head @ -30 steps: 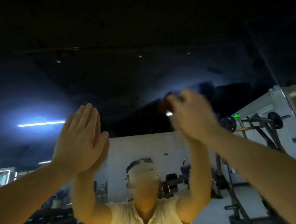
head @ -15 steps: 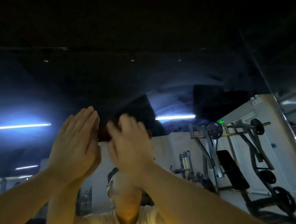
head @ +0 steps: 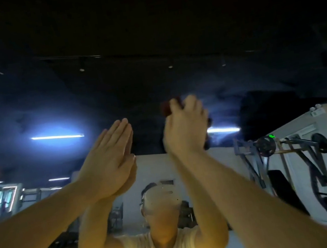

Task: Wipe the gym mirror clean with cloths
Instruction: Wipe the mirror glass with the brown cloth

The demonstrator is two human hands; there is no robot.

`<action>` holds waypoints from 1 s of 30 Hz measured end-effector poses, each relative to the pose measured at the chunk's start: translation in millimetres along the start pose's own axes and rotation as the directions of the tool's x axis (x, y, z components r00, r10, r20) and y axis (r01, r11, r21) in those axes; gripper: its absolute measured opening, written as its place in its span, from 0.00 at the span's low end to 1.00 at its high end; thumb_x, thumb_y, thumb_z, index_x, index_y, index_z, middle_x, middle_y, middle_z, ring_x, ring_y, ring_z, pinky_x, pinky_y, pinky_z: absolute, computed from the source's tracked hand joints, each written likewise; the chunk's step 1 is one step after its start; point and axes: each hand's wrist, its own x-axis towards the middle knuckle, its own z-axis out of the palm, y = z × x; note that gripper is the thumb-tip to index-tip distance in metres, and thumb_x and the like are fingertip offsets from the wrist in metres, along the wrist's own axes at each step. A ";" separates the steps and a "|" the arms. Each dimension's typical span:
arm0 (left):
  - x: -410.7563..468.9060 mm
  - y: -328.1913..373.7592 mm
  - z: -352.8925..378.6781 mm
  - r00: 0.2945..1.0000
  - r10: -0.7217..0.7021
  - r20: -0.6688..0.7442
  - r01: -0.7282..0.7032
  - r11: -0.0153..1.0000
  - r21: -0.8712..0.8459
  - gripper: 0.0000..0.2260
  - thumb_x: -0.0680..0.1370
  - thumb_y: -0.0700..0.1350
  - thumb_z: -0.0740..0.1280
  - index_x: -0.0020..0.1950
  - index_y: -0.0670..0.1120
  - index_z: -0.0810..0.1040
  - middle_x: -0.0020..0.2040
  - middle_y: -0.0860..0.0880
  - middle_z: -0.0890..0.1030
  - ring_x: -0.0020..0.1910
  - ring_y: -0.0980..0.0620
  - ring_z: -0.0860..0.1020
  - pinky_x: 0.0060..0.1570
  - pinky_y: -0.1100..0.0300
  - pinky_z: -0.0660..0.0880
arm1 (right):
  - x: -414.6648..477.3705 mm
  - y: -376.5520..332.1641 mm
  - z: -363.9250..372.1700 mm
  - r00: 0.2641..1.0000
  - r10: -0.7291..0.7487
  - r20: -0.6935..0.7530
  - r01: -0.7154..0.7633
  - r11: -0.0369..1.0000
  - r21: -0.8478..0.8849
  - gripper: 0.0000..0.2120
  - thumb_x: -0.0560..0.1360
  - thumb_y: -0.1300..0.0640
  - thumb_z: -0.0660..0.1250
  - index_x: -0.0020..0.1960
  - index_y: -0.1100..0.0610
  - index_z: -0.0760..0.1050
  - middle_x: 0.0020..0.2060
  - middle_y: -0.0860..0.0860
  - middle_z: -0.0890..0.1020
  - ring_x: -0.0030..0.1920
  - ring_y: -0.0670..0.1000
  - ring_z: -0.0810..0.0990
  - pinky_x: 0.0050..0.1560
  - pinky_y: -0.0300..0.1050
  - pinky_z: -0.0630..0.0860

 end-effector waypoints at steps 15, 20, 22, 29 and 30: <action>-27.6 -42.0 3.7 0.997 -0.047 -0.059 0.051 0.997 0.055 0.33 0.84 0.60 0.44 0.84 0.43 0.47 0.85 0.46 0.47 0.84 0.50 0.44 0.82 0.46 0.49 | 50.6 9.6 10.9 0.995 0.097 -0.003 -0.097 0.989 -0.109 0.19 0.79 0.50 0.64 0.69 0.50 0.73 0.66 0.59 0.69 0.63 0.61 0.70 0.63 0.58 0.69; -35.2 -59.2 -11.2 0.981 -0.094 -0.170 0.043 0.959 -0.279 0.28 0.82 0.50 0.51 0.82 0.43 0.63 0.82 0.46 0.63 0.82 0.50 0.59 0.80 0.41 0.57 | -72.3 -84.1 3.4 0.913 -0.391 0.118 0.371 0.915 0.162 0.21 0.76 0.47 0.66 0.68 0.51 0.73 0.61 0.55 0.68 0.59 0.57 0.70 0.58 0.56 0.74; -46.0 -62.5 -17.0 0.959 -0.159 -0.233 0.104 0.967 -0.232 0.27 0.83 0.50 0.51 0.79 0.40 0.67 0.80 0.42 0.68 0.80 0.46 0.64 0.78 0.39 0.61 | -126.5 -78.1 -12.3 0.741 -0.652 0.160 0.577 0.741 0.343 0.20 0.76 0.44 0.67 0.66 0.49 0.73 0.58 0.51 0.67 0.56 0.52 0.68 0.57 0.53 0.76; -83.6 -47.2 -9.6 0.995 -0.098 0.033 0.094 0.990 0.100 0.38 0.84 0.65 0.41 0.84 0.40 0.50 0.85 0.42 0.49 0.84 0.45 0.46 0.82 0.46 0.48 | -57.5 -17.2 -11.2 0.662 -0.709 0.243 0.686 0.704 0.185 0.11 0.82 0.43 0.63 0.62 0.44 0.72 0.56 0.50 0.77 0.52 0.48 0.77 0.53 0.49 0.80; -84.4 -48.4 -9.0 0.994 -0.098 0.046 0.091 0.988 0.127 0.38 0.84 0.66 0.40 0.84 0.40 0.48 0.85 0.42 0.48 0.84 0.46 0.45 0.82 0.46 0.48 | -30.5 -16.3 -6.8 0.818 -0.533 0.216 0.526 0.845 0.093 0.14 0.81 0.46 0.63 0.66 0.47 0.71 0.58 0.53 0.74 0.55 0.52 0.76 0.54 0.50 0.78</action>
